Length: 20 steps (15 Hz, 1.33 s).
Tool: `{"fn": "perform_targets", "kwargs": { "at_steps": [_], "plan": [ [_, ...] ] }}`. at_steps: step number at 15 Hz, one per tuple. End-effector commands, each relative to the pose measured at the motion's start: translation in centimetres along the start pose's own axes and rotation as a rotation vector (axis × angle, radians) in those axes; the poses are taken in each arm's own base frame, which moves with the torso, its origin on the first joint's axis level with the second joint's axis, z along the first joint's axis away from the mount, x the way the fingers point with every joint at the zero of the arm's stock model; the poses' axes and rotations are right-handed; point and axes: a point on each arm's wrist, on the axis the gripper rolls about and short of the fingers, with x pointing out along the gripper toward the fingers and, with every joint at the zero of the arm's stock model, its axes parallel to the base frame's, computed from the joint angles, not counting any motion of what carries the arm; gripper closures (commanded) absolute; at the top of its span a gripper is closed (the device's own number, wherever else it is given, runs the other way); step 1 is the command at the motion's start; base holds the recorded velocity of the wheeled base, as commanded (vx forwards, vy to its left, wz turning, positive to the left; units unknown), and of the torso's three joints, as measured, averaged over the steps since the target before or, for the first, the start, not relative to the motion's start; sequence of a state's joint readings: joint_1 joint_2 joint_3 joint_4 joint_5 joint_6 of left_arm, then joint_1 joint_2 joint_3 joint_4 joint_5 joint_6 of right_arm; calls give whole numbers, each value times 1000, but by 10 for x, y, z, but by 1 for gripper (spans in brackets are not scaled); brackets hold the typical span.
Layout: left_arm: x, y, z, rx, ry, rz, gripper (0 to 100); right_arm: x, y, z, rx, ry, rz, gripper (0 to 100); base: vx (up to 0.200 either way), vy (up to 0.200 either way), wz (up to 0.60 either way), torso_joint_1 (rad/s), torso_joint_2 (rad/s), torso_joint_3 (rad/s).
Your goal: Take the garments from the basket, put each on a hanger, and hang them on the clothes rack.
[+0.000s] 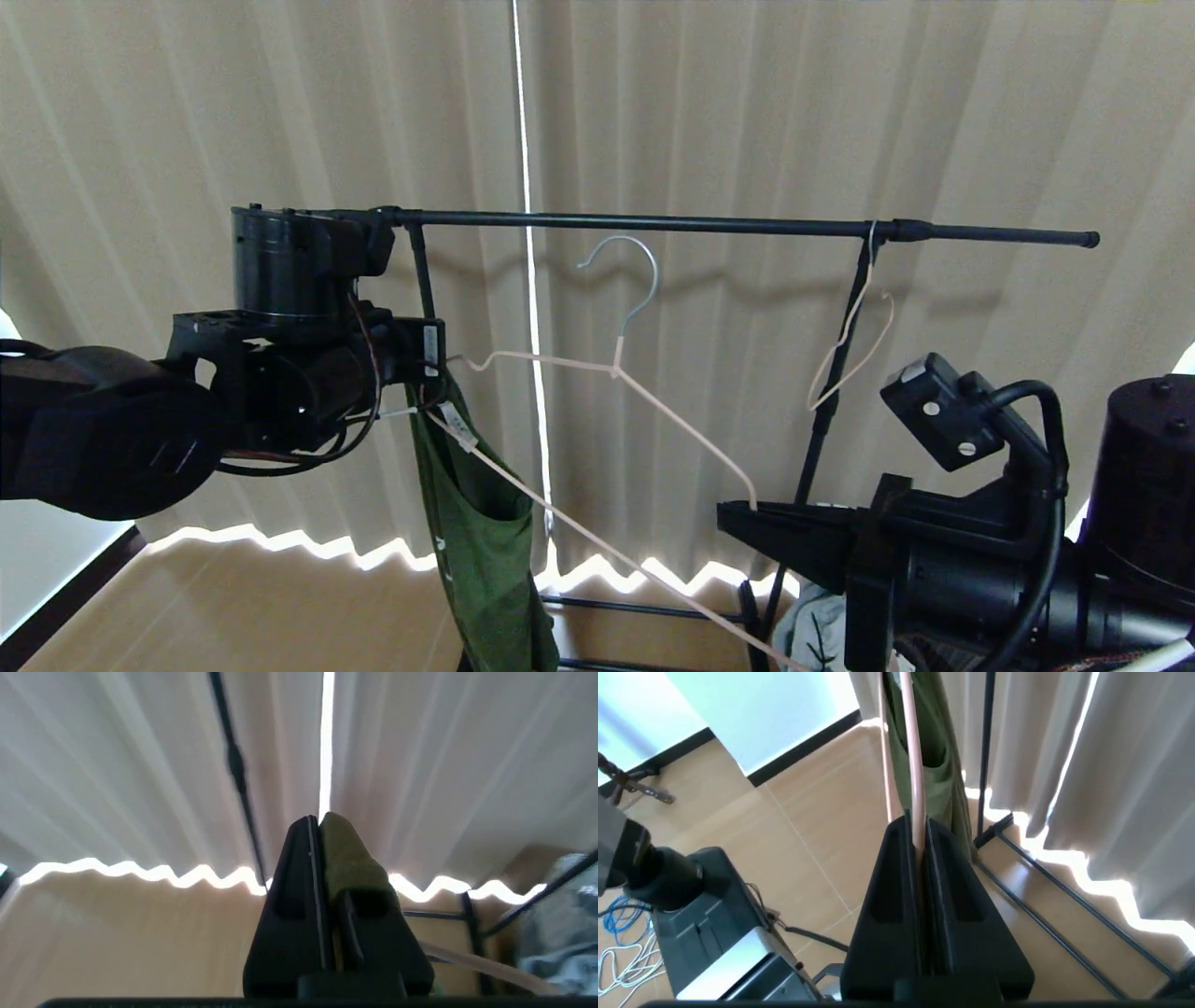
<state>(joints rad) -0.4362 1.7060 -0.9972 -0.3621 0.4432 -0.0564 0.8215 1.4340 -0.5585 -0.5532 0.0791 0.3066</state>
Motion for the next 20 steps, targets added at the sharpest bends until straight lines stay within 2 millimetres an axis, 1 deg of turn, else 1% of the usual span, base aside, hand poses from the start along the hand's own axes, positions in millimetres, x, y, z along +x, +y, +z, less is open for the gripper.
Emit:
{"fn": "perform_targets", "kwargs": {
  "at_steps": [1, 3, 4, 5, 7, 9, 10, 11, 14, 15, 18, 20],
  "plan": [
    [-6, 3, 0, 10, -2, 22, 100, 9, -3, 3, 5, -5, -9, 100, 0, 0, 0, 0, 0, 0],
    [-9, 4, -2, 25, 24, 39, 100, 17, -4, 5, 13, -31, -9, 100, 0, 0, 0, 0, 0, 0],
    [-16, 5, -3, 37, 61, 40, 100, 23, -6, 5, 13, -51, -15, 100, 0, 0, 0, 0, 0, 0],
    [-22, 5, -2, 27, 76, 33, 100, 30, -7, 2, 16, -37, -23, 100, 0, 0, 0, 0, 0, 0],
    [-28, 4, 1, 5, 63, 23, 100, 37, -9, -2, 24, -15, -28, 100, 0, 0, 0, 0, 0, 0],
    [-33, 1, 3, 4, 53, 4, 100, 46, -9, 1, 39, -15, -28, 100, 0, 0, 0, 0, 0, 0],
    [-39, -2, 5, 3, 40, -12, 100, 50, -9, 2, 41, -14, -29, 100, 0, 0, 0, 0, 0, 0],
    [-42, -3, 6, 3, 33, -21, 100, 50, -9, 2, 41, -12, -29, 100, 0, 0, 0, 0, 0, 0],
    [-62, -14, 10, 9, 1, -110, 100, 50, -9, 1, 41, -23, -22, 100, 0, 0, 0, 0, 0, 0],
    [-63, -14, 10, 9, -1, -114, 100, 50, -9, 1, 39, -24, -22, 100, 0, 0, 0, 0, 0, 0],
    [-71, -19, 8, 65, 0, -242, 100, 50, -6, -3, 35, -17, -7, 100, 0, 0, 0, 0, 0, 0],
    [-74, -18, 10, 83, -9, -286, 100, 48, -5, -6, 34, -8, -4, 100, 0, 0, 0, 0, 0, 0]
  ]
}}
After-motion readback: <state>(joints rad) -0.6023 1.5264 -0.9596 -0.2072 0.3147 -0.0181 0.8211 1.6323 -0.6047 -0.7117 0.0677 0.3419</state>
